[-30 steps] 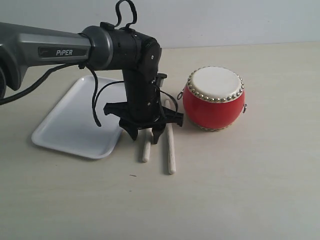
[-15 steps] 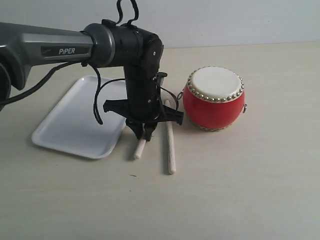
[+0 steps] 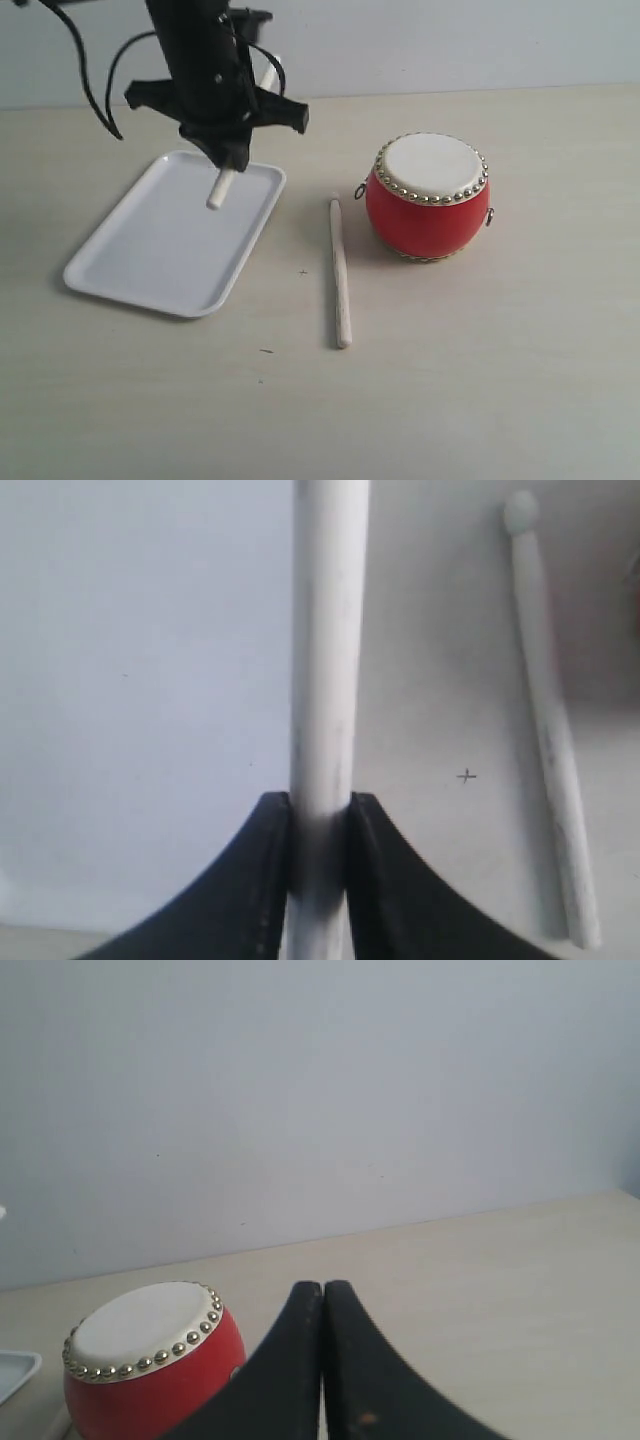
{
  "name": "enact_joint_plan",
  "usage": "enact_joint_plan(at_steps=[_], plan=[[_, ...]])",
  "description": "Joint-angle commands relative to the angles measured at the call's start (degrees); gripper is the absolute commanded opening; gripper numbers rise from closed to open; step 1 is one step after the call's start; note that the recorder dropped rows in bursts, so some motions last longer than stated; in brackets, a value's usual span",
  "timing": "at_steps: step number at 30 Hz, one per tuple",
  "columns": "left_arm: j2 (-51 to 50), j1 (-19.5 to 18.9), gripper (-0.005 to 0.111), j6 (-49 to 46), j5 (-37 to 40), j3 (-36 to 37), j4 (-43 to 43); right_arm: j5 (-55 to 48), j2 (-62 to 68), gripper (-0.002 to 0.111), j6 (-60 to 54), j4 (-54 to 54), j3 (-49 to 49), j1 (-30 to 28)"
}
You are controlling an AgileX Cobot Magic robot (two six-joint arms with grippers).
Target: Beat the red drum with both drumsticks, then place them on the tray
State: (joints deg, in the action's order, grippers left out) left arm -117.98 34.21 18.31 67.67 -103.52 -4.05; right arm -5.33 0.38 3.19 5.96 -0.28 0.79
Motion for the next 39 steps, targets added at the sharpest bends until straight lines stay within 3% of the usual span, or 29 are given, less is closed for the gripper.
enact_joint_plan(at_steps=[1,10,14,20,29,39], plan=[[12.62,-0.07,0.000,-2.25,-8.13,7.31,-0.26,0.23,-0.38,0.000,-0.05,-0.33,0.28,0.20],[47.45,0.08,0.000,-2.86,-26.98,36.63,-0.26,0.23,-0.38,0.000,-0.05,-0.33,0.28,0.20],[64.25,0.08,0.000,-2.03,-29.65,50.00,-0.26,0.23,-0.38,0.000,-0.05,-0.33,0.28,0.20],[86.63,0.08,0.000,-1.73,-30.71,62.90,-0.26,0.23,-0.38,0.000,-0.05,-0.33,0.28,0.20],[107.58,0.08,0.000,-1.61,-29.88,71.57,-0.35,0.23,-0.38,0.000,-0.05,-0.33,0.28,0.20],[114.51,0.08,0.000,-1.73,-27.00,72.33,-0.35,0.23,-0.38,0.000,-0.05,-0.33,0.28,0.20]])
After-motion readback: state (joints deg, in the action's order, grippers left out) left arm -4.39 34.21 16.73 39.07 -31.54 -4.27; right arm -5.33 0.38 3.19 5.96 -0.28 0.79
